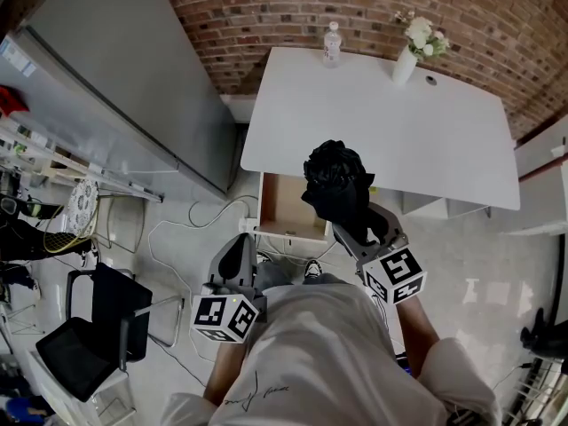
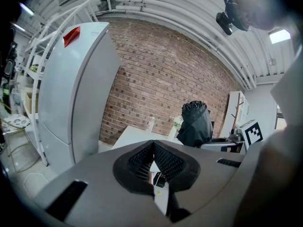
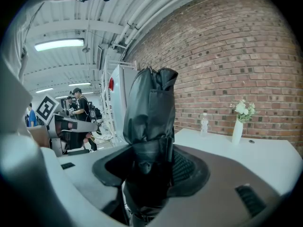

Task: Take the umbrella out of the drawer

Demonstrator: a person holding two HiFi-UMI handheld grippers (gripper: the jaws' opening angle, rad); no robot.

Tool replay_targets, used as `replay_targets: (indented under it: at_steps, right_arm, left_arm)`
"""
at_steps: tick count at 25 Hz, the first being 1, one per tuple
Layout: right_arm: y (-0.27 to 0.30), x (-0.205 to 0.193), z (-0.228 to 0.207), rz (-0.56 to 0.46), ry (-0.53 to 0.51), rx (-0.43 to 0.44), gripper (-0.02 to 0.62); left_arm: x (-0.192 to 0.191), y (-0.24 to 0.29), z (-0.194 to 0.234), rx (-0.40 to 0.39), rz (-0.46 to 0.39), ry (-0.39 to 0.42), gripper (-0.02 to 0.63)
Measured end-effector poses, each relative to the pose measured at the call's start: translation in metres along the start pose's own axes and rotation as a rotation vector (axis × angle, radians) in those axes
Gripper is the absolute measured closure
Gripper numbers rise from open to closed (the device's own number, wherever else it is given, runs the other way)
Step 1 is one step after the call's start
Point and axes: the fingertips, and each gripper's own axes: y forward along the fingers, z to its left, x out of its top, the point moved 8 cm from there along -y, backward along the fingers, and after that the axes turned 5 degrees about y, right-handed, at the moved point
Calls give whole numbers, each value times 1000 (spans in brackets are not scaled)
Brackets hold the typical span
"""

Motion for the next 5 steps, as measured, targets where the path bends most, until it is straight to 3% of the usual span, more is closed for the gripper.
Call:
replay_targets:
  at_steps: [5]
  right_arm:
    - [-2,-2,0,3,1,6,365]
  left_arm:
    - [0,1,-3,-6,0,1,589]
